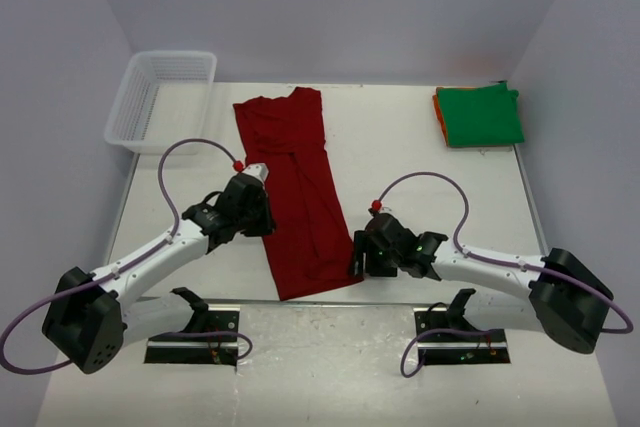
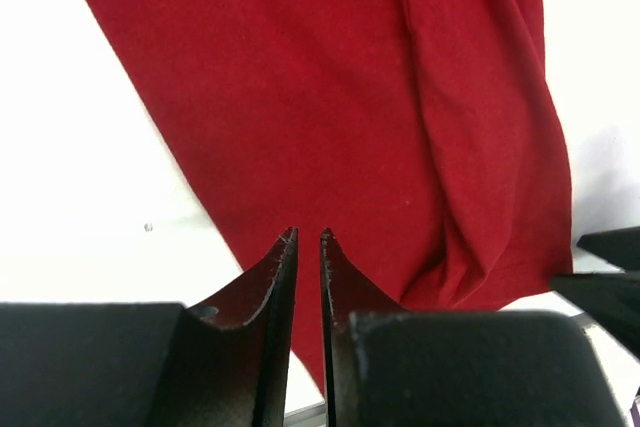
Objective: Fold and stack the t-shirts
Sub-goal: Rotate the tshirt 90 degrees, then grab the bottom of the folded rectangular tshirt with both arms
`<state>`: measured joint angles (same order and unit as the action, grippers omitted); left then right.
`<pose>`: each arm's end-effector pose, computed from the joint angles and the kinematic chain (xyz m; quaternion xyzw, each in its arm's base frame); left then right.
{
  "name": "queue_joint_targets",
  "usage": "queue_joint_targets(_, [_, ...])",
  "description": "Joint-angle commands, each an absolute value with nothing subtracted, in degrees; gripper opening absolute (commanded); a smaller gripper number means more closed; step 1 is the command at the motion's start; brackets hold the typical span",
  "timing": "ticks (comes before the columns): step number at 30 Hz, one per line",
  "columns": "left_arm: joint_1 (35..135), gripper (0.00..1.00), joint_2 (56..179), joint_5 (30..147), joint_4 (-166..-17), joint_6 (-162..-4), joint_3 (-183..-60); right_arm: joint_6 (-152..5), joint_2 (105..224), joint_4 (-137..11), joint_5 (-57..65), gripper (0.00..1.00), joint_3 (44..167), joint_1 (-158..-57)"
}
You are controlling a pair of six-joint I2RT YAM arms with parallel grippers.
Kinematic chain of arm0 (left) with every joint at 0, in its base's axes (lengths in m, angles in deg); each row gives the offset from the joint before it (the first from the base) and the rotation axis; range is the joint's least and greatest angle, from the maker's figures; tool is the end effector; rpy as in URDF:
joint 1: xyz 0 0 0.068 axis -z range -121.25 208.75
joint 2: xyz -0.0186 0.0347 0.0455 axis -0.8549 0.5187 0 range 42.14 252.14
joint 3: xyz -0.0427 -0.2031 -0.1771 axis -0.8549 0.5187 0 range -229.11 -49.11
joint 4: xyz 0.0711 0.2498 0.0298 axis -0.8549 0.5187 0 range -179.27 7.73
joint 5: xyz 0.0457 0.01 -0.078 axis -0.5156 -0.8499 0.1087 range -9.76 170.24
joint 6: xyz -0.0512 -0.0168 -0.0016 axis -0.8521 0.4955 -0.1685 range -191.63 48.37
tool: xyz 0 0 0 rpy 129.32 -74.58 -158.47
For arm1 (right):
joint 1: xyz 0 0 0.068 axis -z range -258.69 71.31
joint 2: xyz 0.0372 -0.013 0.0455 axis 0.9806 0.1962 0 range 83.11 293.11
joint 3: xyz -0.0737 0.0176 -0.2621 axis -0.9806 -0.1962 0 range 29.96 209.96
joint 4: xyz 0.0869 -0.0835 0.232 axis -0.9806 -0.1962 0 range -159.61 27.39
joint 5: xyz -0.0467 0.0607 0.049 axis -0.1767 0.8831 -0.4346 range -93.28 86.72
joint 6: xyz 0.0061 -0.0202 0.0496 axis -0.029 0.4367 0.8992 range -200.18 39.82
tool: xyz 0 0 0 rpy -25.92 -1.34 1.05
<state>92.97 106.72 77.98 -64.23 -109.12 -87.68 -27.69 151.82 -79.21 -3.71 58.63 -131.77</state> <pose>0.1844 -0.1238 0.2132 -0.0336 0.9420 -0.1802 0.2811 0.1267 0.1683 0.1564 -0.0039 0.9579 0.2264 0.1765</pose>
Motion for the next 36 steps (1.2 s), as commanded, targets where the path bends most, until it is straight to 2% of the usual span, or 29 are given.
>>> queue_joint_targets(1, [93.29,0.15,104.89,78.84,-64.57,-109.77,-86.47,-27.70,150.26,-76.76,-3.63,0.64,56.68,-129.67])
queue_joint_targets(6, [93.38,0.15,104.63,79.19,-63.17,-110.65,-85.41,-27.53,150.61,-74.75,-0.82,0.58,55.54,-129.14])
queue_joint_targets(10, [94.00,0.15,103.58,79.01,-61.24,-111.70,-84.10,-27.44,151.84,-72.54,1.11,0.46,54.83,-129.14])
queue_joint_targets(12, [94.08,0.15,103.23,78.92,-60.79,-111.97,-83.57,-27.70,152.62,-71.84,1.73,0.44,55.01,-129.14])
queue_joint_targets(21, [94.96,0.16,103.31,82.62,-60.35,-112.76,-81.63,-28.06,152.36,-71.93,2.34,0.41,55.01,-129.14])
queue_joint_targets(28, [95.75,0.29,101.73,83.48,-57.10,-113.90,-82.24,-28.76,155.09,-69.91,4.54,0.41,55.27,-129.14])
queue_joint_targets(33, [96.19,0.31,101.90,85.51,-57.01,-116.80,-81.98,-28.85,155.88,-69.47,5.25,0.39,55.63,-129.14])
queue_joint_targets(34, [96.20,0.31,102.17,85.86,-57.01,-116.89,-81.89,-28.85,155.88,-69.47,5.25,0.36,55.54,-129.14])
queue_joint_targets(35, [96.20,0.31,102.60,86.65,-57.10,-116.98,-81.89,-28.76,155.53,-69.99,4.90,0.22,55.54,-129.14])
queue_joint_targets(36, [96.28,0.31,103.13,87.36,-57.10,-116.89,-81.72,-28.59,155.27,-70.43,4.46,0.14,55.45,-129.14])
